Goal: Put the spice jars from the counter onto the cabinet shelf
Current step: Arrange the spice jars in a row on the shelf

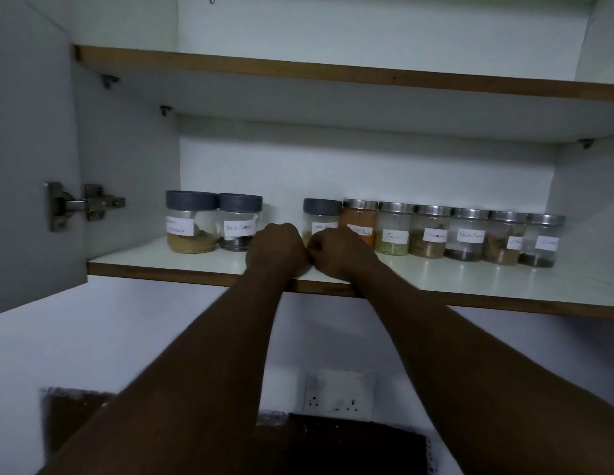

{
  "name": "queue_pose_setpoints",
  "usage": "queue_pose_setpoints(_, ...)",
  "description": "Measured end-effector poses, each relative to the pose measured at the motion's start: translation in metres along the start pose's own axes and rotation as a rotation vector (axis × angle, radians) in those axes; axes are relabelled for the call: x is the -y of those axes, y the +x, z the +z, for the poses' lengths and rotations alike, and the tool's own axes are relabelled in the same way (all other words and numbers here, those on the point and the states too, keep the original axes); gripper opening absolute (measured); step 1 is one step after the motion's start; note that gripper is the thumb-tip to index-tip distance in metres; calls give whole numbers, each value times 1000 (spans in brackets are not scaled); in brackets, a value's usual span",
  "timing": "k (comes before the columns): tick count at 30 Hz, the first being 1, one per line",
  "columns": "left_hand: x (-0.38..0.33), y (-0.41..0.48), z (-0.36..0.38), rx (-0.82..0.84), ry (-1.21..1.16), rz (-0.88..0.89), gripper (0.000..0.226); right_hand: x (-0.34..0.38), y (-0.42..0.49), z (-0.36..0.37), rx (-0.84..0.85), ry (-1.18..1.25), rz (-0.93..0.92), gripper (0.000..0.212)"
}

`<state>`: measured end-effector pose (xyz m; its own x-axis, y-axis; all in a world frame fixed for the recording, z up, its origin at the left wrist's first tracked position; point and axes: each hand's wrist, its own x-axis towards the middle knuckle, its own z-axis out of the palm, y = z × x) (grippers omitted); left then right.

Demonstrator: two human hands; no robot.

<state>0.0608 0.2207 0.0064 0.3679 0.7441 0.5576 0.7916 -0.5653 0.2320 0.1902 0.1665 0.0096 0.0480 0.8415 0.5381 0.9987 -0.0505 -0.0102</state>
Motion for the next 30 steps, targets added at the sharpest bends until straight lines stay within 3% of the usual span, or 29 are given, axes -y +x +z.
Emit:
queue_pose_setpoints(5,44,-19,-18,-161,-113,-259,30,31,7,4,57,66,92,34)
queue_pose_setpoints(10,77,-14,-28,-181,-242,-352,44,75,28,23,59,193,113,68)
queue_pose_setpoints(16,93,4,-27,-54,-259,-310,36,85,41,28,135,238,122,88)
queue_pose_setpoints(24,104,27,-16,130,-130,-88,18,82,37,29,57,328,146,82)
queue_pose_setpoints(30,98,42,-12,276,1,58,36,80,44,32,114,352,272,98)
